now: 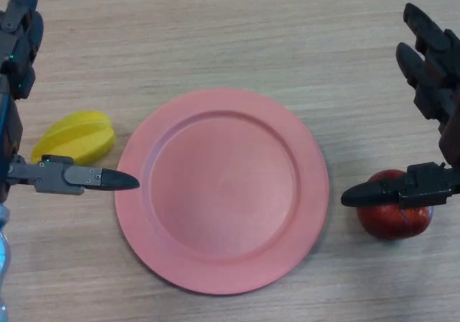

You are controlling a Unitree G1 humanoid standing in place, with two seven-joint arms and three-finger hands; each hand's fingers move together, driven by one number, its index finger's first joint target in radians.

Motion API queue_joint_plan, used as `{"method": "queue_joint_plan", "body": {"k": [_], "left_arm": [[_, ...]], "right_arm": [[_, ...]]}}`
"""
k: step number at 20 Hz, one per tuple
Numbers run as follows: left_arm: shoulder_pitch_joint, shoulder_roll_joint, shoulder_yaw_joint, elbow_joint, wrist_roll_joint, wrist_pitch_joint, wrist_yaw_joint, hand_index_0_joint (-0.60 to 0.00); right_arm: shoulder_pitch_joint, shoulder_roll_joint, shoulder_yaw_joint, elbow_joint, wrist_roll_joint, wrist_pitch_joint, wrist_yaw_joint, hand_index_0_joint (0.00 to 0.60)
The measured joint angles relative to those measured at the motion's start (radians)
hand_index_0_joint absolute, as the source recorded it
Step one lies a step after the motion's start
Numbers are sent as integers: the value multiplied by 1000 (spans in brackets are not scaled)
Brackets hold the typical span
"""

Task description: Pick up the yellow starfruit and place it on the plate

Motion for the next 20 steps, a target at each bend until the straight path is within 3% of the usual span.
{"method": "queue_joint_plan", "body": {"k": [9,11,15,17,20], "left_arm": [[19,-6,0,-43,-5,-9,-2,0],[18,-3,2,-51,-37,0,-35,0],[9,21,11,81,58,-1,-71,0],[-8,52,16,158,160,-16,-77,0],[-44,62,23,269,206,-77,-73,0]], "right_arm": [[-21,2,1,15,0,0,-25,0],[-24,2,1,43,0,-9,-28,0],[-37,2,2,49,0,-10,-52,0],[-42,2,1,51,0,-10,-52,0],[-41,2,4,80,0,-22,-53,0]]}}
